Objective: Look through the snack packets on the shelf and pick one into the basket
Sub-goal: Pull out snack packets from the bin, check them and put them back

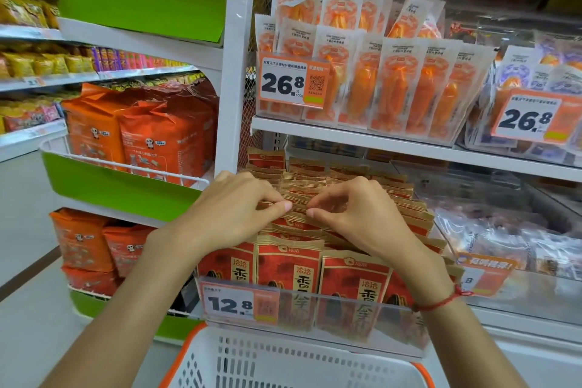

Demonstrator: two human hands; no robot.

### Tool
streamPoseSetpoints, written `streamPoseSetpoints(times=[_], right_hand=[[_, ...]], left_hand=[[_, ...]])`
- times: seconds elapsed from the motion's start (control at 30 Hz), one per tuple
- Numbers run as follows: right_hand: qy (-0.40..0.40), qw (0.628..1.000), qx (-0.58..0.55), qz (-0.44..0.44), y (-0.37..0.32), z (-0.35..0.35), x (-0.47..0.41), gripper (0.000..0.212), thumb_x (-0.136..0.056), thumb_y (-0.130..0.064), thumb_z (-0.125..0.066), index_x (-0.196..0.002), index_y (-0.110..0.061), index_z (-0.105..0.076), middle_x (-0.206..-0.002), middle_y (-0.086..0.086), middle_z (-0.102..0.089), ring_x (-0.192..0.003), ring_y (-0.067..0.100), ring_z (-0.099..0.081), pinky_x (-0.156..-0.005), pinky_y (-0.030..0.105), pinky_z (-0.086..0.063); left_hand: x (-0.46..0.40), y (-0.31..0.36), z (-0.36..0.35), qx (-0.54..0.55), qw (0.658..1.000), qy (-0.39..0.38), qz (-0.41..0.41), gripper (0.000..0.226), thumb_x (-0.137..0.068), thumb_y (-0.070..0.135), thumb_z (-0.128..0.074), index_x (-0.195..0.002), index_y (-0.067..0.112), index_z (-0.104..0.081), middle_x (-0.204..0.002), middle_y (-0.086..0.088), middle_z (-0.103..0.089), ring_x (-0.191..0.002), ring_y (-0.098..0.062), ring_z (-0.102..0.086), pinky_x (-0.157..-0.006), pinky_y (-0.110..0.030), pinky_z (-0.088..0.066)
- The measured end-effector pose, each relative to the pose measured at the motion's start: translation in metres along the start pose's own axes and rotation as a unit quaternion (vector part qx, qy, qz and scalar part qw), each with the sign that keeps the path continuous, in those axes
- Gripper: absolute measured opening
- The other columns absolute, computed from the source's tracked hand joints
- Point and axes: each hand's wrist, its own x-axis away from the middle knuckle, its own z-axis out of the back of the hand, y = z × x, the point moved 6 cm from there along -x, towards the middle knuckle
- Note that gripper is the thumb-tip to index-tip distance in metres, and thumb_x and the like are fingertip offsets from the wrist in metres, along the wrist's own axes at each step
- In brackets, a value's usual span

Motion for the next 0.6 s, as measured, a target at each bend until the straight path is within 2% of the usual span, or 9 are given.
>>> streamPoseSetpoints(times=[0.1,0.17,0.2,0.23,0.3,0.4,0.47,0.53,0.6], right_hand=[[-0.006,1.0,-0.017,-0.008,0.005,-0.005,0.0,0.011,-0.08,-0.041,-0.076,-0.082,-0.03,-0.078,-0.07,-0.014,-0.069,-0.069,0.003,-0.063,-0.067,0.035,-0.057],[-0.013,0.999,-0.03,-0.012,0.007,-0.007,-0.001,0.01,-0.079,-0.039,-0.077,-0.081,-0.03,-0.078,-0.069,-0.013,-0.07,-0.067,0.002,-0.064,-0.067,0.035,-0.057],[-0.017,0.999,-0.028,-0.012,0.007,-0.007,-0.001,0.009,-0.078,-0.04,-0.077,-0.081,-0.031,-0.078,-0.069,-0.013,-0.07,-0.067,0.002,-0.064,-0.067,0.034,-0.057],[-0.017,0.999,-0.025,-0.013,0.008,-0.006,-0.001,0.01,-0.079,-0.04,-0.077,-0.082,-0.032,-0.078,-0.07,-0.013,-0.071,-0.068,0.001,-0.064,-0.067,0.033,-0.057],[0.006,0.999,-0.034,-0.023,0.009,-0.001,-0.002,0.011,-0.081,-0.041,-0.074,-0.085,-0.031,-0.078,-0.072,-0.012,-0.072,-0.066,0.0,-0.065,-0.066,0.031,-0.057],[0.038,0.998,-0.008,-0.052,0.014,0.009,-0.012,0.013,-0.082,-0.041,-0.073,-0.085,-0.029,-0.077,-0.071,-0.013,-0.068,-0.061,0.005,-0.061,-0.057,0.027,-0.052],[-0.018,0.997,0.038,-0.062,0.013,0.006,-0.021,0.015,-0.077,-0.046,-0.076,-0.08,-0.031,-0.076,-0.07,-0.01,-0.067,-0.064,0.008,-0.06,-0.058,0.028,-0.051],[-0.088,0.991,0.079,-0.063,0.008,-0.001,-0.027,0.018,-0.074,-0.048,-0.079,-0.077,-0.03,-0.076,-0.072,-0.011,-0.066,-0.07,0.009,-0.06,-0.062,0.029,-0.05],[-0.117,0.984,0.117,-0.06,0.004,-0.005,-0.032,0.019,-0.074,-0.047,-0.079,-0.077,-0.029,-0.077,-0.073,-0.012,-0.065,-0.072,0.008,-0.059,-0.062,0.026,-0.046]], left_hand=[[-0.001,-0.001,-0.005,0.001,1.0,-0.018,0.006,0.039,-0.097,0.052,-0.039,-0.111,0.035,-0.071,-0.121,0.018,-0.065,-0.118,-0.007,-0.051,-0.103,-0.035,-0.029],[-0.001,-0.003,-0.005,0.02,0.999,-0.026,0.007,0.041,-0.097,0.054,-0.04,-0.086,0.032,-0.073,-0.108,0.012,-0.068,-0.111,-0.009,-0.055,-0.091,-0.031,-0.036],[0.0,-0.005,-0.006,0.037,0.999,-0.033,0.009,0.039,-0.096,0.054,-0.041,-0.078,0.034,-0.07,-0.109,0.011,-0.068,-0.11,-0.009,-0.056,-0.088,-0.029,-0.038],[0.001,-0.007,-0.006,0.052,0.998,-0.036,0.012,0.035,-0.096,0.053,-0.043,-0.081,0.036,-0.07,-0.113,0.013,-0.068,-0.112,-0.009,-0.056,-0.09,-0.03,-0.04],[0.001,-0.013,-0.005,0.057,0.998,-0.019,0.024,0.028,-0.097,0.049,-0.047,-0.105,0.038,-0.071,-0.119,0.017,-0.065,-0.117,-0.008,-0.053,-0.096,-0.034,-0.042],[0.0,-0.017,0.001,0.028,0.998,0.042,0.047,0.026,-0.099,0.04,-0.049,-0.119,0.037,-0.065,-0.12,0.017,-0.062,-0.118,-0.008,-0.048,-0.089,-0.03,-0.039],[0.0,-0.02,0.001,0.014,0.997,0.062,0.053,0.029,-0.1,0.036,-0.047,-0.125,0.034,-0.061,-0.125,0.016,-0.059,-0.121,-0.01,-0.046,-0.093,-0.03,-0.038],[0.0,-0.023,-0.006,0.009,0.997,0.042,0.057,0.032,-0.102,0.035,-0.043,-0.13,0.033,-0.057,-0.133,0.015,-0.055,-0.125,-0.011,-0.043,-0.1,-0.034,-0.037],[0.0,-0.026,-0.011,0.013,0.997,0.019,0.068,0.035,-0.103,0.036,-0.038,-0.134,0.034,-0.053,-0.137,0.016,-0.052,-0.128,-0.011,-0.04,-0.103,-0.036,-0.035]])
